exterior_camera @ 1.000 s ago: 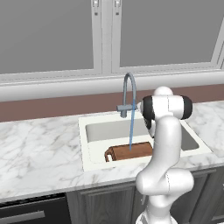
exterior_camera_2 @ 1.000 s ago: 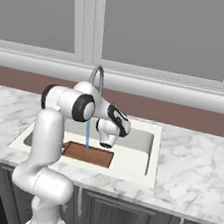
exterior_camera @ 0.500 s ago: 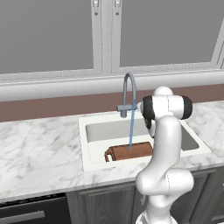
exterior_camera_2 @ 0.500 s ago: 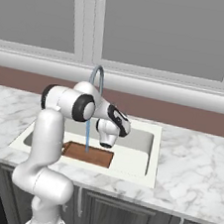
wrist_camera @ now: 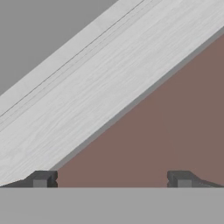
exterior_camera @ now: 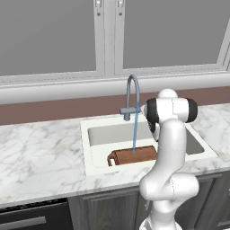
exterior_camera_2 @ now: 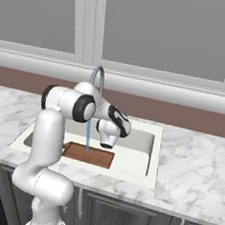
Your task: Turn on the sink faucet with hot water and rinse the cutting board for ten seconds, then turn off the faucet. Push the cutting board to reach the water if necessary.
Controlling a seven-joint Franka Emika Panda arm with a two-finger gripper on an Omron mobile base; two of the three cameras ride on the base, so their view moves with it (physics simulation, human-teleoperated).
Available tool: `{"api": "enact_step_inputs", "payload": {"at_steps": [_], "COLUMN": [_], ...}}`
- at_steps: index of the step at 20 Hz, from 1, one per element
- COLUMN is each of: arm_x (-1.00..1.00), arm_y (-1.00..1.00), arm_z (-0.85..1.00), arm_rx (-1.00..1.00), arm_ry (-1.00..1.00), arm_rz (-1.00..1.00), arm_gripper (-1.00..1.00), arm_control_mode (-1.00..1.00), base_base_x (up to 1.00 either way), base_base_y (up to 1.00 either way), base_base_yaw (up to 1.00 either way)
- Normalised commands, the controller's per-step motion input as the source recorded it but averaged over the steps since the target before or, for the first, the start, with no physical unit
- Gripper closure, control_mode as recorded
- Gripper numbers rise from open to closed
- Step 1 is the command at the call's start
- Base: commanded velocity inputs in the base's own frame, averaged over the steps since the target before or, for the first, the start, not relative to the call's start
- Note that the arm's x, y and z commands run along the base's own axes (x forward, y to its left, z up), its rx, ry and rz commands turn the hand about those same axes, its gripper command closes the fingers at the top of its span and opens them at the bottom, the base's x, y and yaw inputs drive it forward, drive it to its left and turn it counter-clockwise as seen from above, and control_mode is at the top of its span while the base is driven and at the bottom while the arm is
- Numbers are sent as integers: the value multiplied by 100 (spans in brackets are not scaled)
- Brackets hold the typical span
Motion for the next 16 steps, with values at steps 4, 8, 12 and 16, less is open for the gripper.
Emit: {"api": "enact_step_inputs", "payload": {"at_steps": [4,8,12,16], "arm_x": [0,0,0,0], "arm_y": [0,0,0,0], "arm_z": [0,0,0,0], "arm_rx": [0,0,0,0], "arm_ry": [1,0,0,0], "arm_rz": [0,0,0,0], "arm_gripper": [-100,-100,-100,-100], "arm_control_mode": [-100,-100,-100,-100], "base_base_x": [0,0,0,0], "base_base_y": [0,0,0,0], "base_base_yaw": [0,0,0,0]}}
